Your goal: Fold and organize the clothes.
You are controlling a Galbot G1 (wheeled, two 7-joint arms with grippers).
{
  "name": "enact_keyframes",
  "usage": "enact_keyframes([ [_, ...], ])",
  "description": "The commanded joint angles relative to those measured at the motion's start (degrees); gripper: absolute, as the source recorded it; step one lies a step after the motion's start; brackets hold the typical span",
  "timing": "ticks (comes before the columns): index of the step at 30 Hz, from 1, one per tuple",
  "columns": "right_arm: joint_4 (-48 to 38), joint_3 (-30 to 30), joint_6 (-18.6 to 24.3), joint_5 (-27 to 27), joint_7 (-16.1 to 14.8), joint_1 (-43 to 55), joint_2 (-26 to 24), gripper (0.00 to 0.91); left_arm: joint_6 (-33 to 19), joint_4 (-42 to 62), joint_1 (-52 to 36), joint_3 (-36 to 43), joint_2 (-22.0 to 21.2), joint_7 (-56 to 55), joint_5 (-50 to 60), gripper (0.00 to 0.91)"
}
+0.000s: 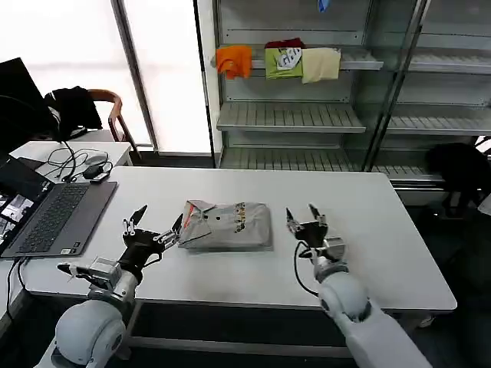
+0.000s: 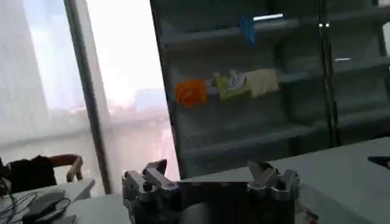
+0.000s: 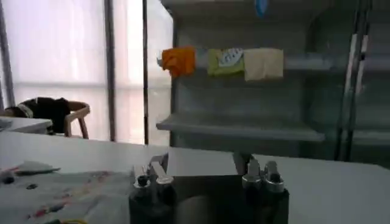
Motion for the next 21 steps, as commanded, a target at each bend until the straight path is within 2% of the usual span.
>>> enact_keyframes([
  [1,21.2,19.6,8.7,-7.4,3.9,-26.7,-8.3,0.907,-11.7,2.0,7.9,-1.3,0.6,1.6,-3.4,0.907],
  [3,22.2,22.4,12.2,-9.2,5.0,-32.2,-7.5,0.907,-16.5,4.0,10.3,-2.0,1.0,1.8,-3.4,0.907],
  [6,22.5,25.1,18.2,-10.1,5.1,-38.2,-6.5,0.907,-19.2,5.5,14.8,-4.2,1.3,1.7,-4.5,0.907],
  [9,22.6,26.2,20.7,-10.0,5.5,-40.8,-5.9,0.907,-21.2,5.5,17.4,-6.4,1.2,1.3,-5.5,0.907],
  [14,23.0,26.3,22.4,-9.9,5.8,-42.9,-5.8,0.907,-23.5,5.5,19.4,-8.8,1.1,0.9,-5.3,0.907],
  [21,22.5,25.7,23.5,-9.9,7.2,-43.5,-5.7,0.907,-23.7,5.3,20.0,-9.5,0.1,0.0,-5.3,0.907],
])
